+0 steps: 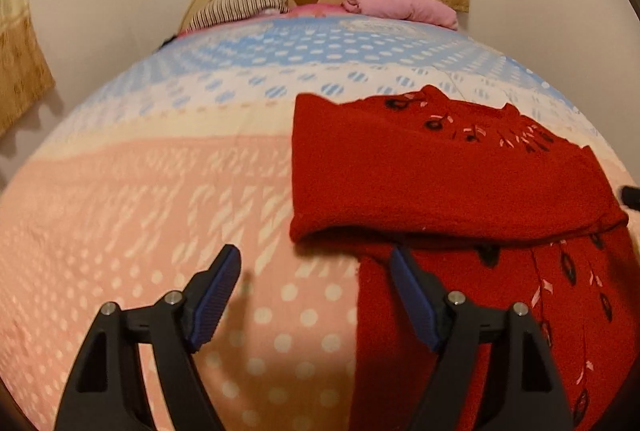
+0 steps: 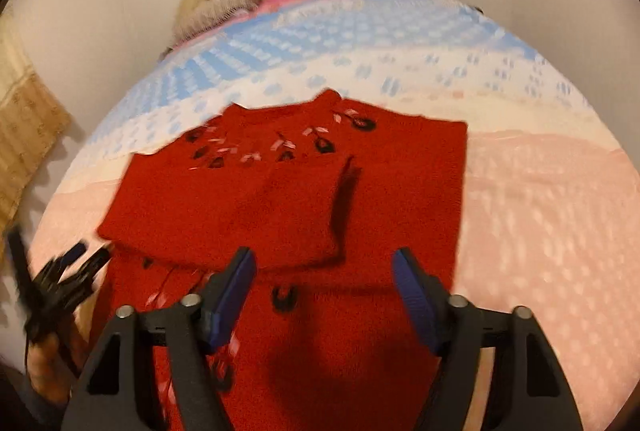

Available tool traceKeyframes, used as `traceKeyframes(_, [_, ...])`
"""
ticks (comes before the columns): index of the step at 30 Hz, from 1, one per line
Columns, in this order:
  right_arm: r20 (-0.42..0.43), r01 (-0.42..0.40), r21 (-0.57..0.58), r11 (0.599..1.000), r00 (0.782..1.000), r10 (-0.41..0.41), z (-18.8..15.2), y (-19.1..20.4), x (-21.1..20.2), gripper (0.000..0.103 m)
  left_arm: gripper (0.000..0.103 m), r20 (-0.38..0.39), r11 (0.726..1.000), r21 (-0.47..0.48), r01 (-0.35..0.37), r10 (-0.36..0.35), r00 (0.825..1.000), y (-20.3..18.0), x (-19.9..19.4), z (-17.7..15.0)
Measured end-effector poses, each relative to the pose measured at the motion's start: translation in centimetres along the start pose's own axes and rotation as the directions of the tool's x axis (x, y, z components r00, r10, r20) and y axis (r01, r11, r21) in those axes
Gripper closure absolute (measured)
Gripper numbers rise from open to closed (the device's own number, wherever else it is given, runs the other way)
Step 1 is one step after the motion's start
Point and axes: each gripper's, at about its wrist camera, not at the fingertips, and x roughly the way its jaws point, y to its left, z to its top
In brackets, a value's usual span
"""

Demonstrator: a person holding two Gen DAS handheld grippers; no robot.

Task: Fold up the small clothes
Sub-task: 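Lower the sleeve onto the sweater and open the left tool, then press the folded sleeves flat with the right tool near the collar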

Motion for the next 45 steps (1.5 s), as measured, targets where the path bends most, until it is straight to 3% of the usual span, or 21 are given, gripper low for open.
traceKeyframes(2, [-0.048,0.006,0.014,1.0,0.999,-0.005,0.5,-0.1,2.3,0.051,0.023,-0.002,1.0,-0.021,0.011,-0.011,1.0,0.3,0.0,-0.1])
traceKeyframes(4, [-0.083,0.008,0.027,1.0,0.997,-0.005,0.6,-0.1,4.0,0.071,0.023,-0.005,0.999,-0.027,0.026,-0.026,1.0,0.5,0.3,-0.4])
traceKeyframes(5, [-0.066,0.008,0.009,1.0,0.998,-0.007,0.7,0.1,3.9,0.095,0.023,-0.009,0.999,-0.029,0.03,-0.03,1.0,0.6,0.4,-0.4])
traceKeyframes(15, [0.147,0.09,-0.072,0.993,0.986,-0.079,1.3,0.2,-3.3,0.095,0.022,-0.028,0.997,-0.056,0.051,-0.053,0.998,1.0,0.6,-0.6])
traceKeyframes(19, [0.103,0.135,-0.034,0.99,0.986,-0.131,0.7,-2.2,-2.0,0.095,0.022,-0.029,0.998,-0.044,0.043,-0.044,0.999,1.0,0.6,-0.6])
traceKeyframes(22, [0.024,0.15,-0.032,0.988,0.989,-0.149,-0.5,-3.5,0.3,0.093,0.022,-0.012,0.999,-0.036,0.036,-0.036,0.999,0.9,0.0,-0.3])
traceKeyframes(24, [0.054,0.182,-0.018,0.983,0.982,-0.18,-0.9,-4.1,0.0,0.067,0.022,0.016,0.999,-0.032,0.028,-0.027,0.999,0.9,-0.9,0.3])
traceKeyframes(25, [0.064,0.196,-0.009,0.981,0.979,-0.195,-0.9,-4.4,-0.3,0.064,0.022,0.03,0.999,-0.031,0.026,-0.025,0.999,0.9,-1.2,0.7])
traceKeyframes(27, [0.096,0.206,0.021,0.978,0.974,-0.208,-0.6,-4.6,-1.6,0.063,0.022,0.071,0.999,-0.031,0.02,-0.018,0.997,0.9,-2.0,2.0])
traceKeyframes(29, [0.143,0.218,-0.003,0.976,0.966,-0.215,-0.2,-3.7,-2.7,0.063,0.011,0.094,0.999,-0.032,0.017,-0.014,0.995,0.7,-2.2,3.1])
traceKeyframes(31, [0.168,0.201,-0.042,0.979,0.967,-0.192,0.1,-2.4,-3.1,0.063,0.008,0.111,1.0,-0.025,0.01,-0.007,0.994,0.0,-1.9,4.1])
traceKeyframes(34, [0.14,0.12,-0.096,0.988,0.985,-0.106,0.5,-0.5,-2.4,0.063,0.008,0.085,0.999,0.018,0.032,-0.034,0.996,-1.7,-0.7,5.2])
traceKeyframes(37, [0.094,0.059,-0.106,0.993,0.994,-0.049,0.7,0.3,-0.4,0.063,0.008,0.055,0.997,0.06,-0.039,0.035,0.998,-3.0,1.6,5.3])
traceKeyframes(40, [0.052,0.086,-0.094,0.992,0.995,-0.081,0.5,-0.1,1.7,0.063,0.008,-0.038,0.995,0.056,-0.081,0.084,0.996,-2.4,4.5,4.6])
traceKeyframes(45, [0.045,0.083,-0.093,0.992,0.996,-0.08,-0.7,-1.3,2.4,0.064,0.004,-0.073,0.997,0.024,-0.07,0.072,0.995,-0.7,5.5,3.8])
